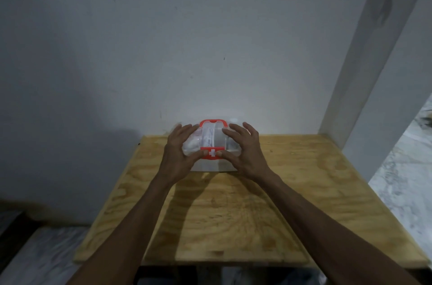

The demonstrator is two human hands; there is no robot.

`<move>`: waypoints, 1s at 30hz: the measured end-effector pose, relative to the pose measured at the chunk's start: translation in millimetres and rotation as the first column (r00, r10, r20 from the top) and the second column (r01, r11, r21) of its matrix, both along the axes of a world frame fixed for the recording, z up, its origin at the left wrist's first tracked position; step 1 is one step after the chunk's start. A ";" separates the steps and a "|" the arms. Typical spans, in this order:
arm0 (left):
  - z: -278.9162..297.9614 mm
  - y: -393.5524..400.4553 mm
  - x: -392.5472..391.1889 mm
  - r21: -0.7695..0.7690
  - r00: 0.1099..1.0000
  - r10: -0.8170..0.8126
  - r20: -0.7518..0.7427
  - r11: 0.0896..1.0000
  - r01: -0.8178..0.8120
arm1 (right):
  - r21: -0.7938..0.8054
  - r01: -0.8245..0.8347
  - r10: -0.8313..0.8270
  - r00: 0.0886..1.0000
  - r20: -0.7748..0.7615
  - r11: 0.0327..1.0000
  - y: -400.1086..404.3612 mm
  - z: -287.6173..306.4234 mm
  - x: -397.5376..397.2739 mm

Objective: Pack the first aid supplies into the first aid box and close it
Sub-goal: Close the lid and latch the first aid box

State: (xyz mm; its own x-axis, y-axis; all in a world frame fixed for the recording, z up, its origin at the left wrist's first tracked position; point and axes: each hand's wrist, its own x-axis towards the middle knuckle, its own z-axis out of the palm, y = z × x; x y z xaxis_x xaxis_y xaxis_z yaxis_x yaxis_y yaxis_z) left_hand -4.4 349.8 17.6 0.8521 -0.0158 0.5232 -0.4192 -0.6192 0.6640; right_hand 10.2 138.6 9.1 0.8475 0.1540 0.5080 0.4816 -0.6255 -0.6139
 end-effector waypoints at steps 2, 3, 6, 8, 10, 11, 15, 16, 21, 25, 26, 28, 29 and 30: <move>-1.4 -1.1 0.3 0.015 1.000 0.019 -0.020 1.000 -0.019 | -0.025 0.025 -0.025 1.000 -0.003 0.999 1.3 -2.3 -1.5; -1.8 -1.4 0.2 0.019 0.999 0.025 -0.024 1.000 -0.025 | -0.024 0.029 -0.029 1.000 -0.011 0.999 2.1 -2.9 -2.2; -3.8 -2.6 -0.2 0.019 0.999 0.034 -0.032 0.999 -0.033 | -0.021 0.033 -0.033 0.999 -0.016 0.999 3.1 -5.2 -3.1; -6.4 -3.0 -0.5 0.018 0.999 0.035 -0.024 0.999 -0.035 | -0.028 0.030 -0.030 1.000 -0.002 0.999 3.3 -8.3 -3.8; -8.2 -3.1 0.3 0.021 0.999 0.036 -0.007 0.999 -0.036 | -0.039 0.027 -0.026 0.999 0.020 0.999 3.2 -10.9 -5.3; -8.7 -3.2 0.4 0.025 0.999 0.036 -0.002 0.999 -0.036 | -0.044 0.029 -0.027 0.999 0.027 0.999 3.3 -11.8 -5.9; -8.8 -3.5 -2.2 0.033 0.999 0.033 -0.012 0.999 -0.033 | -0.065 0.044 -0.043 0.999 0.020 0.997 4.0 -12.3 -6.0; -8.3 -2.8 -2.7 0.038 0.999 0.035 -0.023 0.999 -0.034 | -0.065 0.045 -0.045 0.999 0.013 0.997 4.5 -11.1 -6.1; -4.4 -0.4 -2.0 0.082 0.996 0.063 -0.064 0.995 -0.057 | 0.028 0.082 -0.078 0.992 -0.100 0.996 6.0 0.1 -5.6; -3.1 -3.2 -2.4 0.037 0.993 0.093 -0.075 0.995 -0.090 | 0.071 0.072 -0.063 0.990 -0.129 0.995 6.9 3.6 -4.9; -3.0 -3.4 -1.0 0.038 0.993 0.095 -0.071 0.995 -0.093 | 0.079 0.071 -0.061 0.990 -0.128 0.994 7.0 3.7 -4.1; -2.4 -3.2 3.3 0.045 0.993 0.096 -0.065 0.995 -0.093 | 0.080 0.073 -0.063 0.990 -0.123 0.994 7.6 3.5 0.4; -2.3 -2.9 6.1 0.047 0.993 0.095 -0.063 0.995 -0.092 | 0.079 0.073 -0.063 0.990 -0.125 0.994 7.9 3.1 4.2; -2.6 -2.6 9.7 0.047 0.994 0.096 -0.061 0.995 -0.093 | 0.078 0.069 -0.059 0.990 -0.127 0.995 8.2 2.8 8.7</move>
State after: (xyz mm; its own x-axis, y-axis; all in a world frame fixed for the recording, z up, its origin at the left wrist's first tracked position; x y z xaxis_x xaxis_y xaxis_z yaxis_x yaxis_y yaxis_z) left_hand 5.2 347.2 15.0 0.8821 0.0440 0.4689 -0.3158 -0.6833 0.6583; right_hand 19.0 146.8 11.9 0.9117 0.0595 0.4065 0.3587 -0.5978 -0.7169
